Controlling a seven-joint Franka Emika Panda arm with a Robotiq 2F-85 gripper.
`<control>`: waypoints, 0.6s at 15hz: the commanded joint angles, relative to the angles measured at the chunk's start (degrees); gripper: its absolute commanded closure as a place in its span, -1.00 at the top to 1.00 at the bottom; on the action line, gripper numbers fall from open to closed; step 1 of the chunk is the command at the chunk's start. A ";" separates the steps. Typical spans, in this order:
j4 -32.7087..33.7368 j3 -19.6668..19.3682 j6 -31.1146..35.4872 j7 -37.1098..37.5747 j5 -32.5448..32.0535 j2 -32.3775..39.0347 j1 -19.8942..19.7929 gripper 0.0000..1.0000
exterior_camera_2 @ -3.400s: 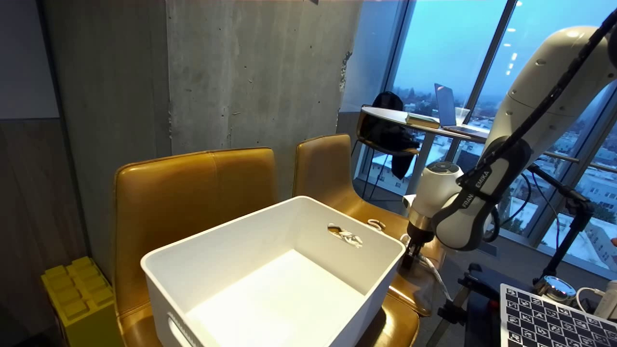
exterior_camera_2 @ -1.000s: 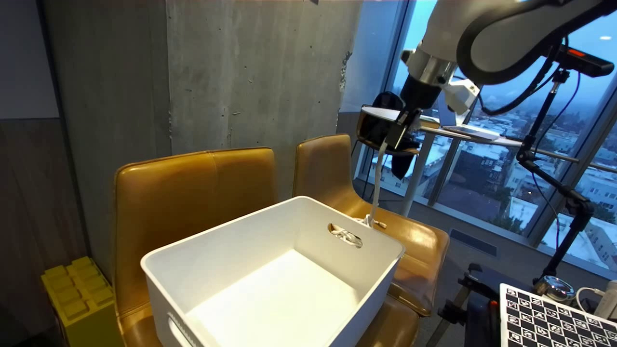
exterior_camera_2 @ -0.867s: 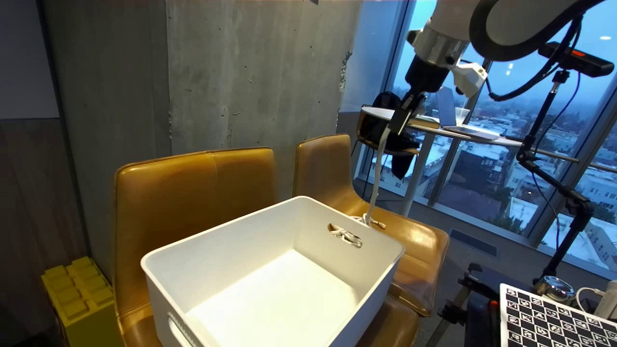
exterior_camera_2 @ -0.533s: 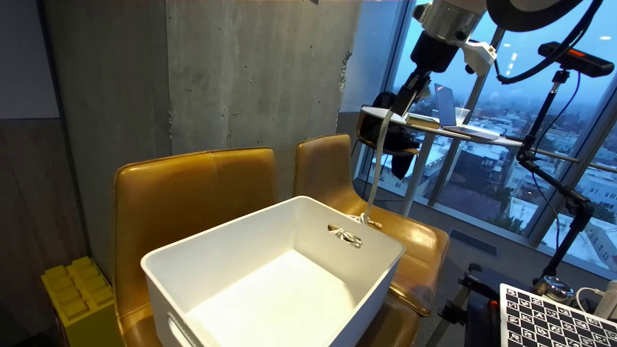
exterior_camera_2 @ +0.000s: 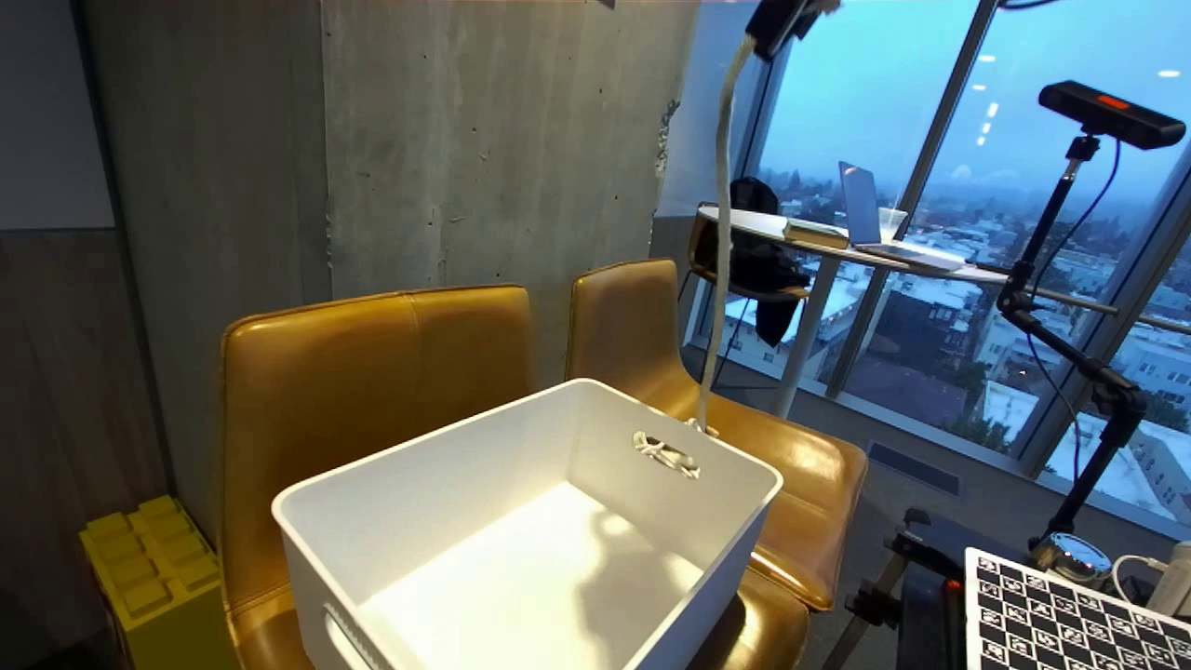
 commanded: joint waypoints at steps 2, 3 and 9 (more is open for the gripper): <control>6.51 6.57 -5.39 1.03 -2.91 -5.06 1.93 -1.00; 8.65 8.17 -6.92 1.37 -3.31 -5.47 2.47 -1.00; 23.17 16.02 -16.14 2.92 -6.38 -3.56 4.98 -1.00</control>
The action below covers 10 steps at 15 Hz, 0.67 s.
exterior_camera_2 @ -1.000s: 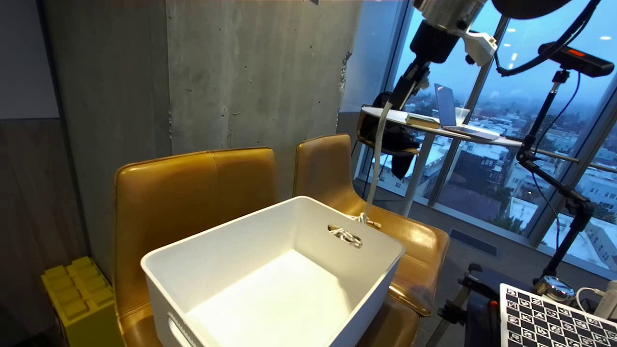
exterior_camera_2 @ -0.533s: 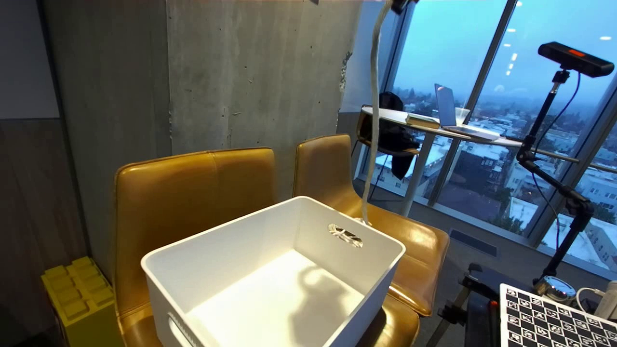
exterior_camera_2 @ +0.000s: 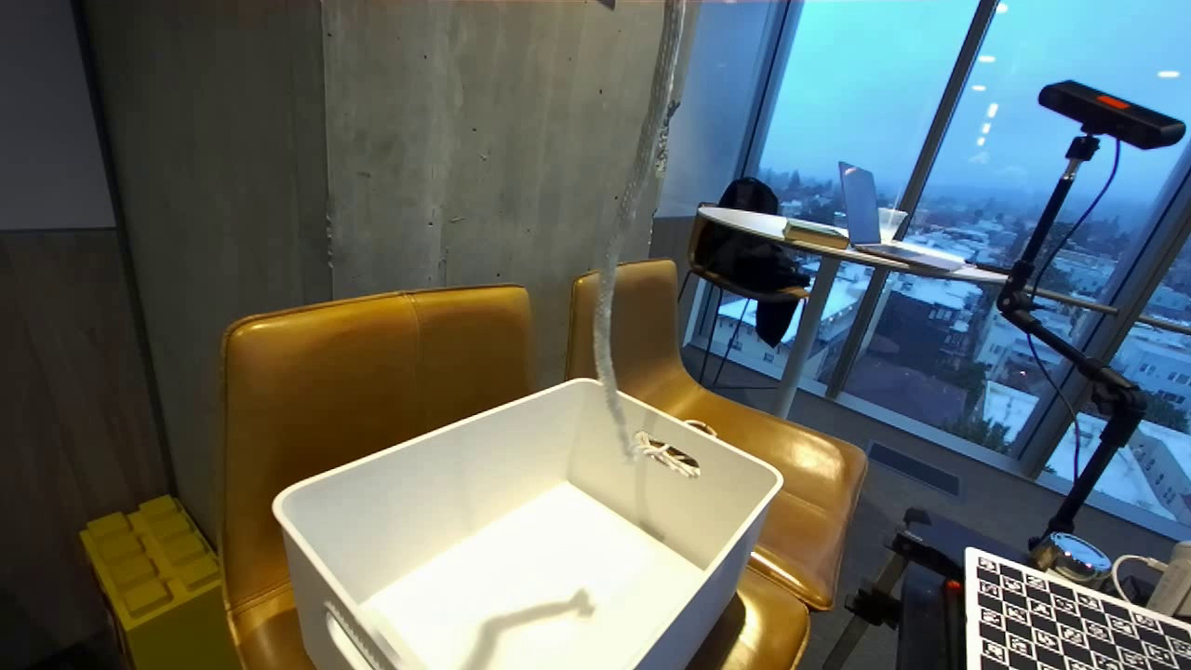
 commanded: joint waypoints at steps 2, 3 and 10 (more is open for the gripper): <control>7.60 2.93 -4.76 1.04 -2.46 2.68 0.95 -1.00; 6.69 2.76 -4.18 0.96 -2.30 2.50 0.84 -1.00; -3.84 -0.49 -0.05 0.72 -1.90 4.17 -0.26 -1.00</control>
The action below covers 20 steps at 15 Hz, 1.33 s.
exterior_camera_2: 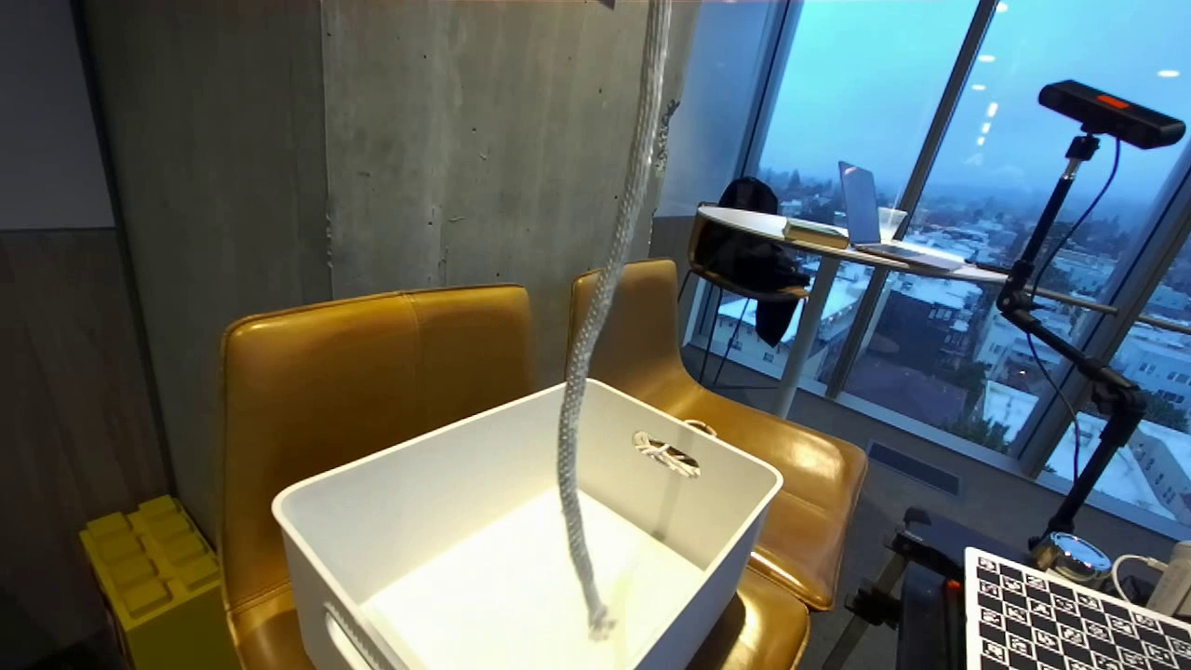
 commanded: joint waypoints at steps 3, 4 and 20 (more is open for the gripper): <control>-8.36 -1.67 3.67 0.83 -1.73 0.64 0.10 -1.00; -10.01 -1.73 4.31 0.97 -2.01 0.62 0.16 -1.00; -29.30 -7.18 15.13 0.58 -4.57 1.67 -3.47 0.67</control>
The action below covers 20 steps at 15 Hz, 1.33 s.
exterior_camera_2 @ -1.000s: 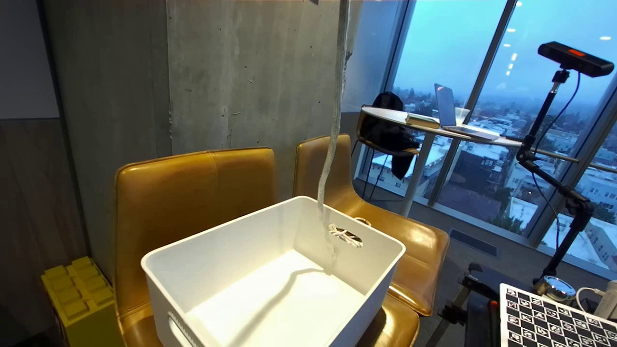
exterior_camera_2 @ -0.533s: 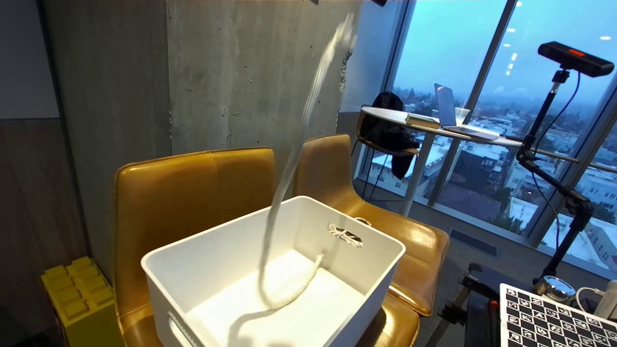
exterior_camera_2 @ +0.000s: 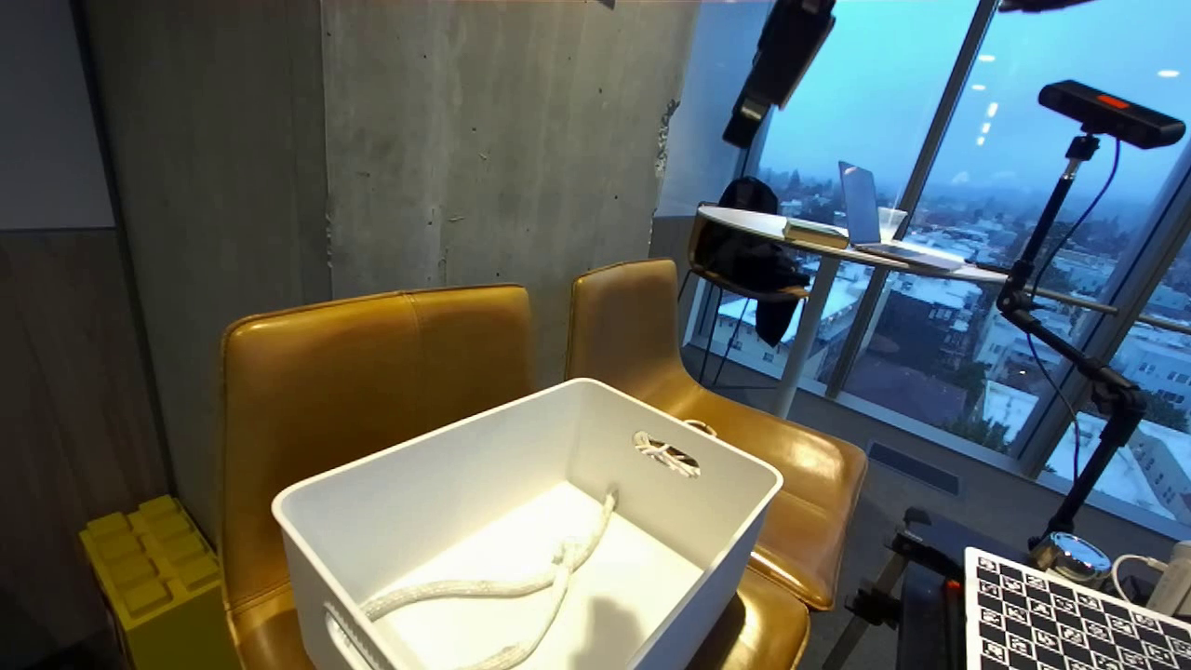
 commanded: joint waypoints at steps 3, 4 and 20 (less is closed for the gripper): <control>-13.32 -5.06 14.95 -2.04 -4.00 1.21 -3.97 1.00; -15.51 -6.39 19.45 -3.58 -3.91 2.18 -4.97 1.00; -10.66 -2.31 36.30 -48.82 16.68 34.46 -21.69 1.00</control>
